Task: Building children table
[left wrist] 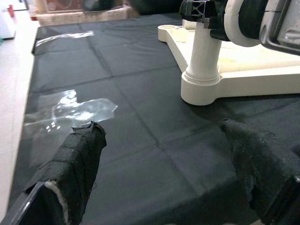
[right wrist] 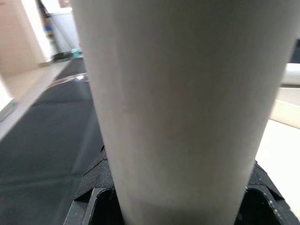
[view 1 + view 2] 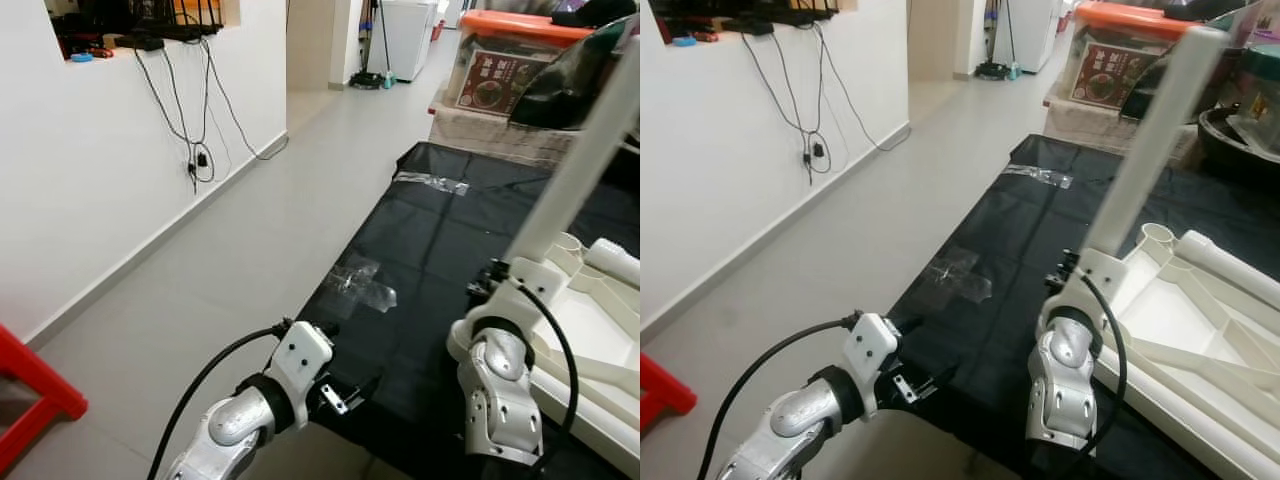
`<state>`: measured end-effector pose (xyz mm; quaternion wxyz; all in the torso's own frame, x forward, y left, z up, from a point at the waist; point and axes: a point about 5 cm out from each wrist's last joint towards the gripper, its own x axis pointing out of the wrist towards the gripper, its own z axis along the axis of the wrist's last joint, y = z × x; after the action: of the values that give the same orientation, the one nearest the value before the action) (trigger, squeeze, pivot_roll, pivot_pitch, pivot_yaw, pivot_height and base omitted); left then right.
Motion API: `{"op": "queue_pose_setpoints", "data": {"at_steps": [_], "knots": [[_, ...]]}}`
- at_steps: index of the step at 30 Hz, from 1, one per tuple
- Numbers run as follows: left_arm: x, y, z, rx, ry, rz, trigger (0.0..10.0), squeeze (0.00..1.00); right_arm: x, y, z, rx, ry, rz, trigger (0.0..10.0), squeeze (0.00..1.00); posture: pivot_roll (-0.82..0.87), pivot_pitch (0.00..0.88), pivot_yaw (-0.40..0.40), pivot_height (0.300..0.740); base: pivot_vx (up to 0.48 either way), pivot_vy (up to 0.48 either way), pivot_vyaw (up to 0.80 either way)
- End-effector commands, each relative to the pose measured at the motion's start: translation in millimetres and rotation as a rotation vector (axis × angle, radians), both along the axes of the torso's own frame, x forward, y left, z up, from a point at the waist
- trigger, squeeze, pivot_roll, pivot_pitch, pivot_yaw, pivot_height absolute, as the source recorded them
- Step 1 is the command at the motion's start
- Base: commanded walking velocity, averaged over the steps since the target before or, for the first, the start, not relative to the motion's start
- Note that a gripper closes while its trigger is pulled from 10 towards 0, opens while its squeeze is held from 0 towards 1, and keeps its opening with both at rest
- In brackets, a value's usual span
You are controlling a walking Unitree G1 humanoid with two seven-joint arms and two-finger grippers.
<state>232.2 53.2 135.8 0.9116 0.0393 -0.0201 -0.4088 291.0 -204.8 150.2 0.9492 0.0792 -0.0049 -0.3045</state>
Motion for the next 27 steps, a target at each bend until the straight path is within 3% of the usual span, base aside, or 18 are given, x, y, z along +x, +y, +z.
{"op": "queue_pose_setpoints", "data": {"at_steps": [1,2,3,4,5,6,7,8,11,12,14,18,19,22,24,26,27], "knots": [[1.2,-0.5,-3.8,0.013,0.012,-0.004,10.0,0.00,-1.7,6.8,-19.3,0.119,0.049,-0.036,0.0,0.00,0.15,0.000,-0.045,0.740,0.000,0.000,0.00],[1.2,-0.5,-3.8,0.013,0.012,-0.004,10.0,0.00,-1.7,6.8,-19.3,0.119,0.049,-0.036,0.0,0.00,0.15,0.000,-0.045,0.740,0.000,0.000,0.00],[1.7,-0.4,-3.8,0.014,0.011,-0.004,10.0,0.00,6.5,16.5,-19.1,0.123,0.041,0.029,8.0,0.00,0.16,0.000,-0.047,0.740,0.000,0.000,0.00],[2.0,0.0,-3.7,0.014,0.011,-0.005,10.0,0.00,13.8,27.3,-17.5,0.134,0.018,0.120,10.0,0.00,0.16,0.000,-0.042,0.740,0.000,0.000,0.00],[2.0,0.0,-3.7,0.014,0.011,-0.005,10.0,0.00,13.8,27.3,-17.5,0.134,0.018,0.120,10.0,0.00,0.16,0.000,-0.042,0.740,0.000,0.000,0.00],[2.2,0.2,-3.8,0.015,0.011,-0.005,10.0,0.00,18.7,36.8,-15.5,0.136,-0.008,0.218,10.0,0.30,0.16,0.000,-0.042,0.740,0.000,0.000,0.00],[2.2,0.2,-3.8,0.015,0.011,-0.005,10.0,0.00,18.7,36.8,-15.5,0.136,-0.008,0.218,10.0,0.30,0.16,0.000,-0.042,0.740,0.000,0.000,0.00],[2.5,0.8,-3.9,0.017,0.012,-0.006,10.0,0.00,21.4,43.0,-7.8,0.098,-0.064,0.315,10.0,1.00,0.16,0.000,-0.043,0.740,0.000,0.000,0.00],[2.7,0.7,-3.9,0.017,0.012,-0.007,10.0,0.00,21.8,41.8,-3.5,0.061,-0.085,0.344,10.0,1.00,0.16,0.000,-0.049,0.740,0.000,0.000,0.00],[2.7,0.4,-3.9,0.017,0.012,-0.007,10.0,0.00,23.4,39.7,-1.3,0.074,-0.111,0.415,10.0,0.00,0.16,0.000,-0.051,0.740,0.000,0.000,0.00],[2.7,0.2,-3.9,0.016,0.012,-0.007,10.0,0.00,23.3,39.0,0.9,0.088,-0.124,0.450,10.0,0.00,0.16,0.000,-0.051,0.740,0.000,0.000,0.00],[2.7,-1.4,-4.2,0.015,0.012,-0.009,10.0,0.00,24.9,30.6,9.2,0.027,-0.104,0.884,10.0,0.00,0.15,0.000,-0.052,0.740,0.000,0.000,0.00],[2.7,-1.4,-4.2,0.015,0.012,-0.009,10.0,0.00,24.9,30.6,9.2,0.027,-0.104,0.884,10.0,0.00,0.15,0.000,-0.052,0.740,0.000,0.000,0.00],[2.9,-2.6,-4.4,0.015,0.010,-0.011,10.0,0.00,29.2,30.0,14.7,-0.011,-0.068,1.122,10.0,0.00,0.16,0.000,-0.063,0.740,0.000,0.000,0.00],[2.9,-2.6,-4.4,0.015,0.010,-0.011,10.0,0.00,29.2,30.0,14.7,-0.011,-0.068,1.122,10.0,0.00,0.16,0.000,-0.063,0.740,0.000,0.000,0.00],[3.2,-3.2,-5.0,0.016,0.010,-0.011,10.0,0.00,27.6,40.0,18.9,-0.086,-0.034,1.392,10.0,0.00,0.17,0.000,-0.073,0.740,0.000,0.000,0.00],[3.2,-3.2,-5.0,0.016,0.010,-0.011,10.0,0.00,27.6,40.0,18.9,-0.086,-0.034,1.392,10.0,0.00,0.17,0.000,-0.073,0.740,0.000,0.000,0.00]]}}
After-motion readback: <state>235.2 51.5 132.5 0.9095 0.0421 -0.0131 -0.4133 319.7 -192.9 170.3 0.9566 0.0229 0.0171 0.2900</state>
